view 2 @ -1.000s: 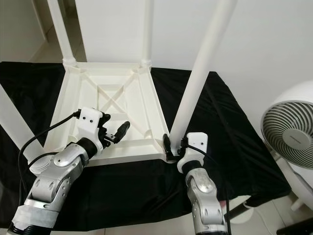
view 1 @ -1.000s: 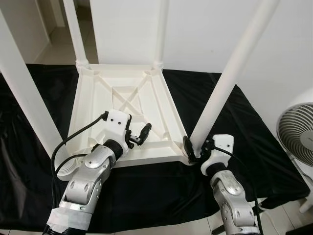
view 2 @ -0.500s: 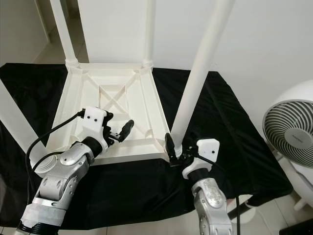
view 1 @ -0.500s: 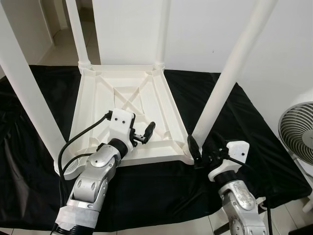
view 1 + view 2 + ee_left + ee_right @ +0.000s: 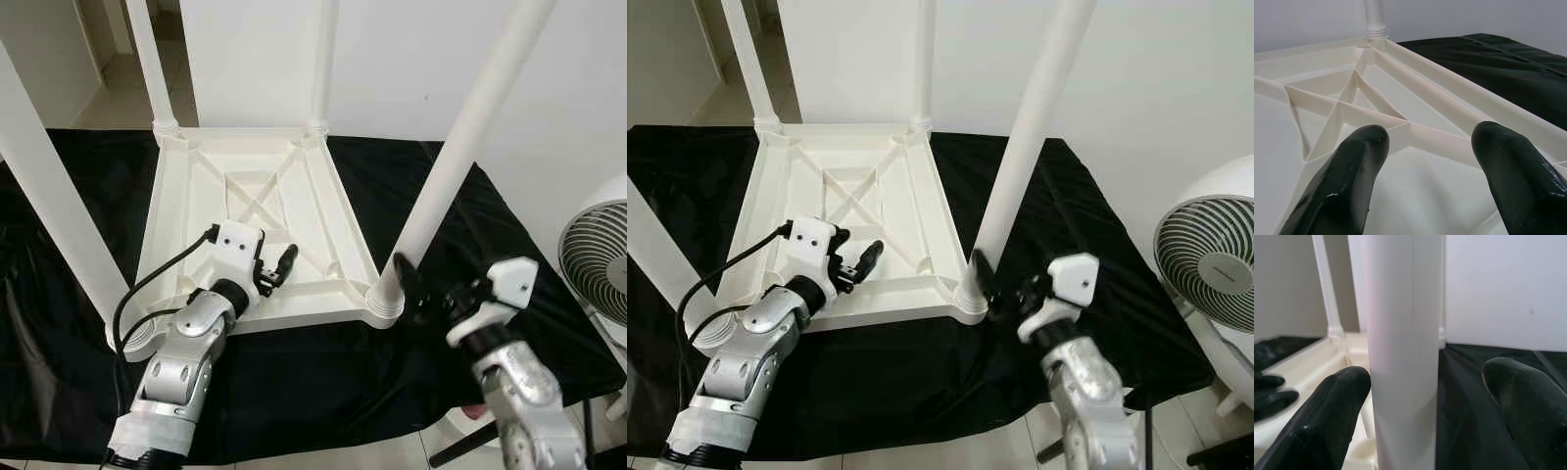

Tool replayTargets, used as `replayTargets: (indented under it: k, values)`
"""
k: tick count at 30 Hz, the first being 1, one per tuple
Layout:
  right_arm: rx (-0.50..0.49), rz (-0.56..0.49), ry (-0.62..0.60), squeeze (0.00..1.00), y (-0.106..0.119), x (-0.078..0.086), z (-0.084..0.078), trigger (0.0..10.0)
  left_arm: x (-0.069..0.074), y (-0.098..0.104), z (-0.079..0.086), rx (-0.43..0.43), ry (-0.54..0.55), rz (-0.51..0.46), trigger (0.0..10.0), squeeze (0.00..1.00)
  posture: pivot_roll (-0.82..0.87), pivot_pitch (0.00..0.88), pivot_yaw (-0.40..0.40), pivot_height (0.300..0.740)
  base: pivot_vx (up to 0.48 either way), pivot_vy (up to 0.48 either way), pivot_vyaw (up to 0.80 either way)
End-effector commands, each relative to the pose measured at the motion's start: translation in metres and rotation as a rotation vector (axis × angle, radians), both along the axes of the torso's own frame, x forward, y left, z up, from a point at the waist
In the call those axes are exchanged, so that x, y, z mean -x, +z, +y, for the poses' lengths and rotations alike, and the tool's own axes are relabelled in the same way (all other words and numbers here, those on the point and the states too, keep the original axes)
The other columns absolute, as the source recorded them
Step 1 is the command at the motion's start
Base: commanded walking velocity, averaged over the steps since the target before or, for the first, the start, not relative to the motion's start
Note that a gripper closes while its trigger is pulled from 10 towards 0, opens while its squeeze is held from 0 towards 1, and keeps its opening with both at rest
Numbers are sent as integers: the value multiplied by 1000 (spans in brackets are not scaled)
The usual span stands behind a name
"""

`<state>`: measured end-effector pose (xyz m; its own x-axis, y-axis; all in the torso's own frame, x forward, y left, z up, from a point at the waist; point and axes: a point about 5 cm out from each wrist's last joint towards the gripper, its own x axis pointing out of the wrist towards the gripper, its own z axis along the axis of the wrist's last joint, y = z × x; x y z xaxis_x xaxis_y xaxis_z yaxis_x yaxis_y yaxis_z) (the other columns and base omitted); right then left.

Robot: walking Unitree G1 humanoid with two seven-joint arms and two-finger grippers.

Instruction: Building children table

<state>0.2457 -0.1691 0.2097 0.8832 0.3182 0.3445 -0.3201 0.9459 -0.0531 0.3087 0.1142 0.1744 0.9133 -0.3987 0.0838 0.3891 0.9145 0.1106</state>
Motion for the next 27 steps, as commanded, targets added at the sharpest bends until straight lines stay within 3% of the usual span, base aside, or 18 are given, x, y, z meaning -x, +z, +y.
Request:
replayTargets:
  k: [1, 5, 21, 22, 23, 27]
  values:
    - [-7, -33, 12, 0, 18, -2, -6, 10000, -6, -5, 16, 9, 256, 4, 10000, 0, -34, 86, -35, 740, 0, 0, 0]
    - [0, -78, 58, 0, 39, -4, -5, 10000, -9, -3, 22, 30, 328, 15, 10000, 0, -33, 89, -36, 740, 0, 0, 0]
    - [13, -160, 141, 0, 74, -8, 5, 10000, -3, -18, 24, 62, 480, 68, 10000, 0, -24, 87, -34, 740, 0, 0, 0]
    - [8, -161, 148, 0, 75, -8, 5, 10000, -3, -20, 25, 66, 496, 76, 10000, 0, -25, 78, -30, 740, 0, 0, 0]
    - [4, -162, 178, 0, 79, -9, 9, 10000, -1, -23, 32, 64, 583, 93, 10000, 0, -25, 78, -30, 740, 0, 0, 0]
    - [2, -168, 213, 0, 85, -11, 11, 10000, 3, -28, 36, 84, 667, 122, 10000, 0, -25, 69, -32, 740, 0, 0, 0]
